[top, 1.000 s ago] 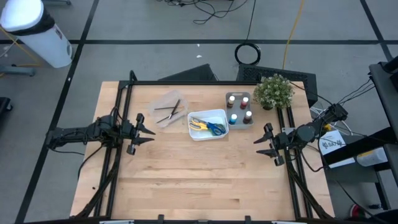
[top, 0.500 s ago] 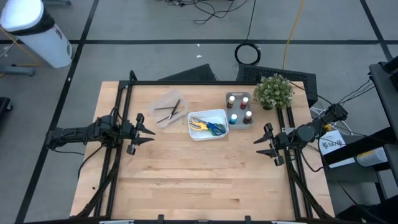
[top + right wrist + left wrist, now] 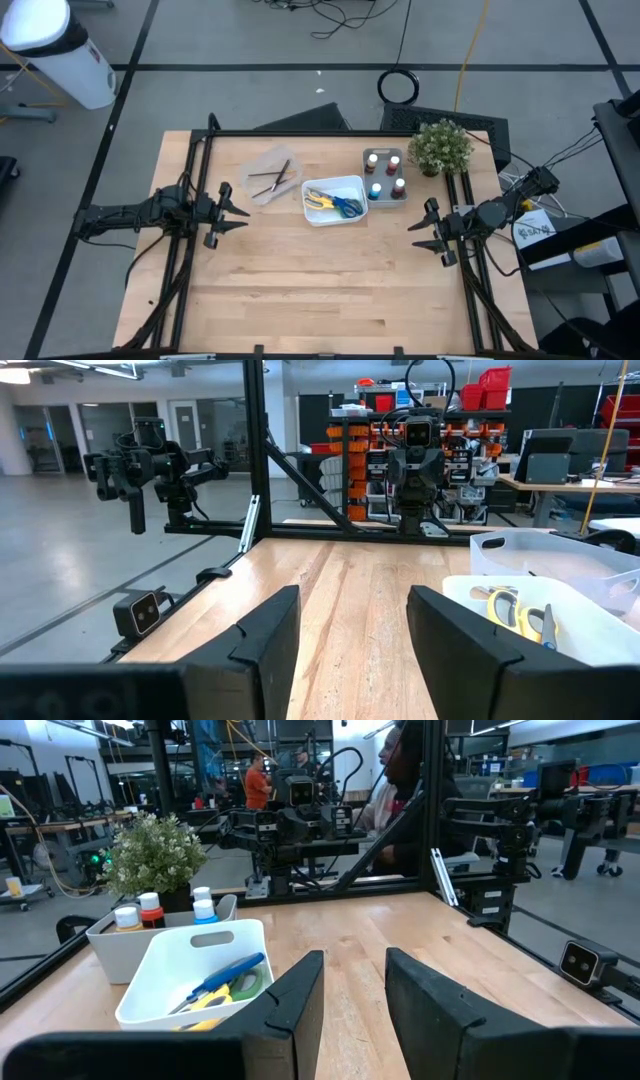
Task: Pick & Place Paint Supplies
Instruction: Return to Home Position
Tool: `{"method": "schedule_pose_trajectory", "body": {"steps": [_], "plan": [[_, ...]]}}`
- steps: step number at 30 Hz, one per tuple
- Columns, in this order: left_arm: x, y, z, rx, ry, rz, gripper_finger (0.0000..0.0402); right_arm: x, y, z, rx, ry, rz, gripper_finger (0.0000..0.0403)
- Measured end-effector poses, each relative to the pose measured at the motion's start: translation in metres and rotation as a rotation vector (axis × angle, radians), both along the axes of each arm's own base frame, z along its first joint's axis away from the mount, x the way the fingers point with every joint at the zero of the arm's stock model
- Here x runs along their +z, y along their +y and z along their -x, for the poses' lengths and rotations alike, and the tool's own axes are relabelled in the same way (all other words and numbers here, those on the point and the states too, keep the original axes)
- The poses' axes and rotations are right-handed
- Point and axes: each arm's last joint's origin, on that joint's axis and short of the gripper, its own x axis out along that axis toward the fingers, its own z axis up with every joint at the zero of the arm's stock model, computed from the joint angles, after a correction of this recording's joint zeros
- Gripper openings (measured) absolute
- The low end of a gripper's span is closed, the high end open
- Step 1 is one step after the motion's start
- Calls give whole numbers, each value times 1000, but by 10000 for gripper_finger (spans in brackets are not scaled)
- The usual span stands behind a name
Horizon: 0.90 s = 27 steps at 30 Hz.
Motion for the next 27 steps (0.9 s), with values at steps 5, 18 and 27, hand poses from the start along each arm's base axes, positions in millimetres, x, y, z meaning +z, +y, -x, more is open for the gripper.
{"method": "schedule_pose_trajectory", "body": {"steps": [5,18,27], "plan": [[0,0,0,0,0,0,120,0,0,0,0,0,0,172],[0,0,0,0,0,0,120,0,0,0,0,0,0,170],[0,0,0,0,0,0,120,0,0,0,0,0,0,171]]}}
